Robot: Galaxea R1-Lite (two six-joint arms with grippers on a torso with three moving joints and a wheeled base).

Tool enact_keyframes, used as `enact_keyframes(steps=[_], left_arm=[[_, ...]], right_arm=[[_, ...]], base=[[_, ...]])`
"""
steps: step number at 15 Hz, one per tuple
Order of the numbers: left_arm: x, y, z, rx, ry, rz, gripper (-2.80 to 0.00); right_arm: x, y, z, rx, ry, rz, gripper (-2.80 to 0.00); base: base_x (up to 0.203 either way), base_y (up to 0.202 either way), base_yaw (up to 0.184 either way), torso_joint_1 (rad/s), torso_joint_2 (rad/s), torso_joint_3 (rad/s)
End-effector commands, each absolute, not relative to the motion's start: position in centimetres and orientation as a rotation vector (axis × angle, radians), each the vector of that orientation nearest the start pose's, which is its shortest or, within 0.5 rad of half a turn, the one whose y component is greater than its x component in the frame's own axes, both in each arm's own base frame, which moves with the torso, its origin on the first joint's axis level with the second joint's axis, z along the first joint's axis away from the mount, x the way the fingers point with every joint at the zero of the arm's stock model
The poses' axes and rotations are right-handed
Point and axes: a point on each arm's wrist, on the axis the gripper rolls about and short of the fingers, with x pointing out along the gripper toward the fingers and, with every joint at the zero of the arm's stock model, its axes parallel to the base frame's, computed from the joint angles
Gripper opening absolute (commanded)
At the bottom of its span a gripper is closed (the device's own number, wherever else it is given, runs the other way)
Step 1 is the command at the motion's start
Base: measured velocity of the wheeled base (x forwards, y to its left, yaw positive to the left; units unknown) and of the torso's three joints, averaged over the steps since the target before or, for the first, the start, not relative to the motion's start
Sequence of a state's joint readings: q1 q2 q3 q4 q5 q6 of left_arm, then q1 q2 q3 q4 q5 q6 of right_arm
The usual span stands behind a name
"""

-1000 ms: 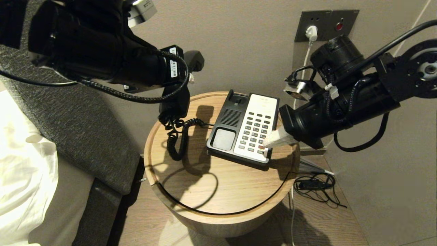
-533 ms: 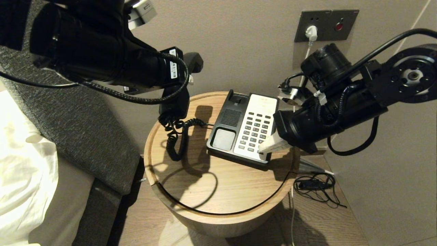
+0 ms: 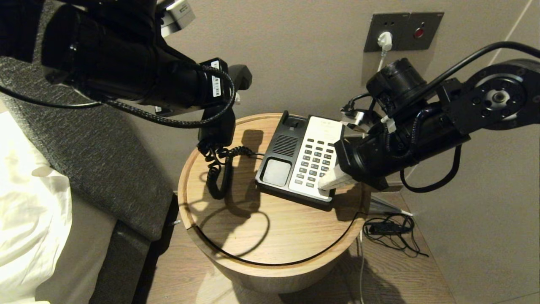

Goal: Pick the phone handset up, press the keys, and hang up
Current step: Dial the number

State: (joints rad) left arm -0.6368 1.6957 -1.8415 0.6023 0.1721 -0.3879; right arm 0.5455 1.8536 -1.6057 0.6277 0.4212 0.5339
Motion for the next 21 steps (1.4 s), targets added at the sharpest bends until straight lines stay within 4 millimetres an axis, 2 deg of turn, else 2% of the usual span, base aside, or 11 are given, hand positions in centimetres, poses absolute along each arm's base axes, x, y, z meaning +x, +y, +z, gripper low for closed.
enact_keyframes(steps=[1,14,17,21], left_arm=[[23.7,-17.0,35.2,-0.193,0.508,-0.364,-2.8],[23.8,-17.1,35.1,-0.193,0.511,-0.359,-2.8],[23.6,-17.0,35.4,-0.2,0.503,-0.374,-2.8],[23.3,-16.8,35.8,-0.209,0.49,-0.378,-2.8]], right_arm=[[28.3,18.3,24.0,0.404,1.128,0.635,-2.8],[28.7,18.4,23.0,0.358,1.126,0.579,-2.8],[28.0,17.9,24.7,0.371,1.088,0.593,-2.8],[25.3,16.3,27.7,0.386,1.04,0.612,-2.8]], base=[[0.0,0.0,0.0,0.0,0.0,0.0],[0.0,0.0,0.0,0.0,0.0,0.0],[0.0,0.0,0.0,0.0,0.0,0.0],[0.0,0.0,0.0,0.0,0.0,0.0]])
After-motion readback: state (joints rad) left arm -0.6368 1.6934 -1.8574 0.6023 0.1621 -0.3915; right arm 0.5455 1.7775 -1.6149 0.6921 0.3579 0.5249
